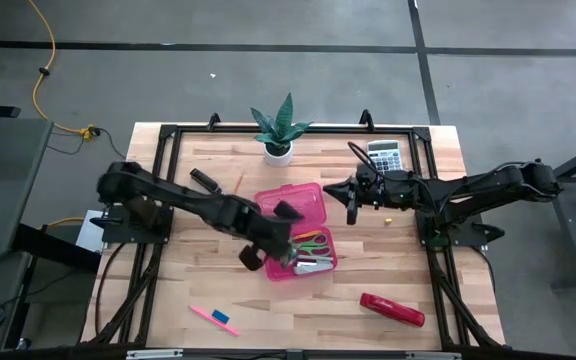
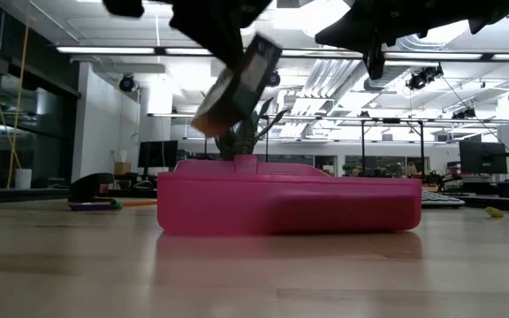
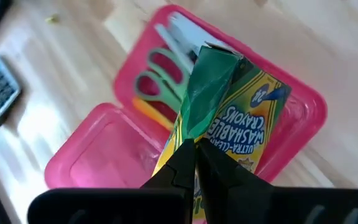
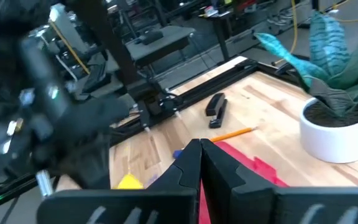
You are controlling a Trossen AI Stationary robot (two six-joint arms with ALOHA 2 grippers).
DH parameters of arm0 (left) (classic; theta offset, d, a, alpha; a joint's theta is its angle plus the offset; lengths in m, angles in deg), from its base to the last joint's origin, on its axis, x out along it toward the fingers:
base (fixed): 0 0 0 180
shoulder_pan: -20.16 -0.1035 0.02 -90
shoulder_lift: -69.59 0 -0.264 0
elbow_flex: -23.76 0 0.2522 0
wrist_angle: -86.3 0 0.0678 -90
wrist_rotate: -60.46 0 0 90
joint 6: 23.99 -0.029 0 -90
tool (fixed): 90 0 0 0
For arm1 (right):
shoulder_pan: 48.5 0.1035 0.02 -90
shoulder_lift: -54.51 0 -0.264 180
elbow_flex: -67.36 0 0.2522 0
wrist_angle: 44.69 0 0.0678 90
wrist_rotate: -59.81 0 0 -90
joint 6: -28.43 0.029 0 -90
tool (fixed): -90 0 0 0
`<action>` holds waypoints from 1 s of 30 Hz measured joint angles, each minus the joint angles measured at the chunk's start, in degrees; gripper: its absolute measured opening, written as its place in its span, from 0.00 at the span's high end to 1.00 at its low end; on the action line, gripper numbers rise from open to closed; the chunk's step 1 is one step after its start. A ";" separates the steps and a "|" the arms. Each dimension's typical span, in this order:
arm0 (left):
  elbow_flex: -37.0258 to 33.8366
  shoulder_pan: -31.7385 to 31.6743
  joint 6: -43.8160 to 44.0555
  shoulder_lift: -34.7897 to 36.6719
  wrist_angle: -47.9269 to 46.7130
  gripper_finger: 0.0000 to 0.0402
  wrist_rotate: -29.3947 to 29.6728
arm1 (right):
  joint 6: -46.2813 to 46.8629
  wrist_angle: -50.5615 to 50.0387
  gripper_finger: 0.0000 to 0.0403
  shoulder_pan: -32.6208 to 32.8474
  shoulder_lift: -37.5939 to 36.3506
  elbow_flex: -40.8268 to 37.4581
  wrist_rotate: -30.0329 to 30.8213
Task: Pack school essentials
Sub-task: Put the yellow crayon box into the red supply box
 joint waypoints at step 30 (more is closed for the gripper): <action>-0.53 2.56 -5.17 -6.11 -1.01 1.00 -3.90 | -0.27 -0.11 1.00 0.00 0.00 0.00 0.39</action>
